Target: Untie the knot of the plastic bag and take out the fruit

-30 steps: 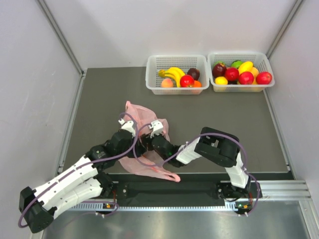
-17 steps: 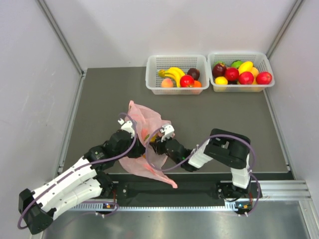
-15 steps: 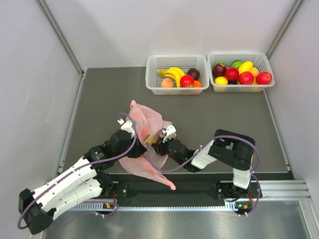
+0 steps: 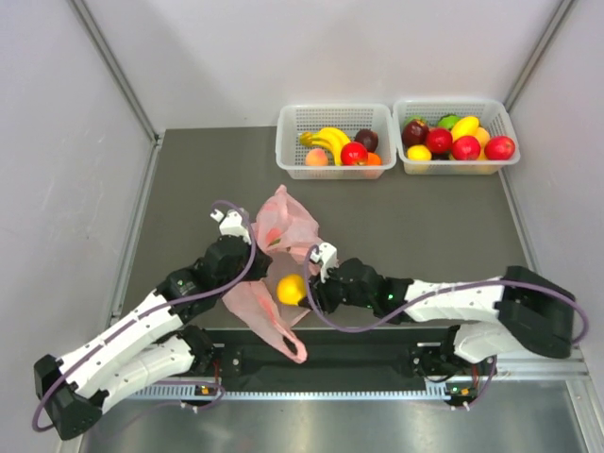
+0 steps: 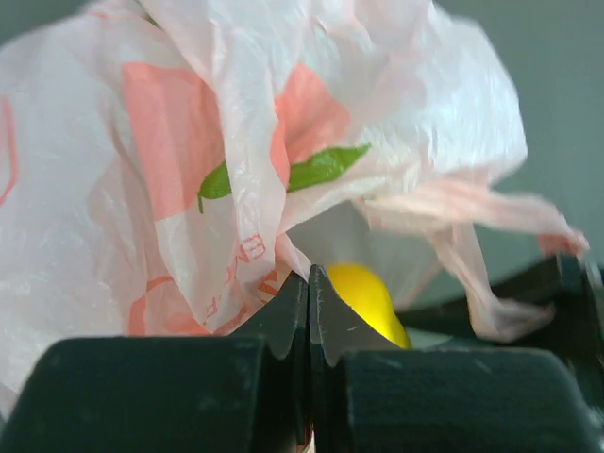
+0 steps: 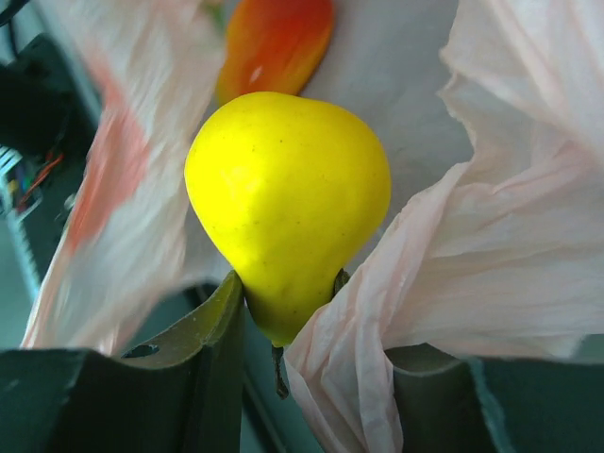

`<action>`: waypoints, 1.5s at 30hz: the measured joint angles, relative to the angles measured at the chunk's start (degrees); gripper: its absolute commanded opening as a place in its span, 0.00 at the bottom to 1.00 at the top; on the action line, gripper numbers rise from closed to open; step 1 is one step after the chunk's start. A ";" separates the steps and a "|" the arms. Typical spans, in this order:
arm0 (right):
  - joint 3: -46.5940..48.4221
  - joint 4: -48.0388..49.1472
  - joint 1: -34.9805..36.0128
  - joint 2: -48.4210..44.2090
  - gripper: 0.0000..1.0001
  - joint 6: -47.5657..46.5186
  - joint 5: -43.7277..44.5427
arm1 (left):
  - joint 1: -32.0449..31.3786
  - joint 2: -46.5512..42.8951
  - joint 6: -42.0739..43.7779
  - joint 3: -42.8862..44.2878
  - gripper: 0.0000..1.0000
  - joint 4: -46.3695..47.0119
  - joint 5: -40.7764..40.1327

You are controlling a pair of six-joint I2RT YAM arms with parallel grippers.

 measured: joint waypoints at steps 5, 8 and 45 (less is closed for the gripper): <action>-0.15 -13.14 0.00 -13.53 0.00 -0.79 -4.90 | 0.00 3.93 1.55 2.80 0.00 2.62 -1.99; -0.15 -19.63 0.00 -22.25 0.00 -1.88 -6.40 | 0.00 5.46 2.43 3.19 0.00 4.07 -2.97; 7.69 -42.51 -13.05 -37.11 0.00 -4.31 11.19 | 2.27 -3.39 2.69 12.09 0.00 -14.19 -32.89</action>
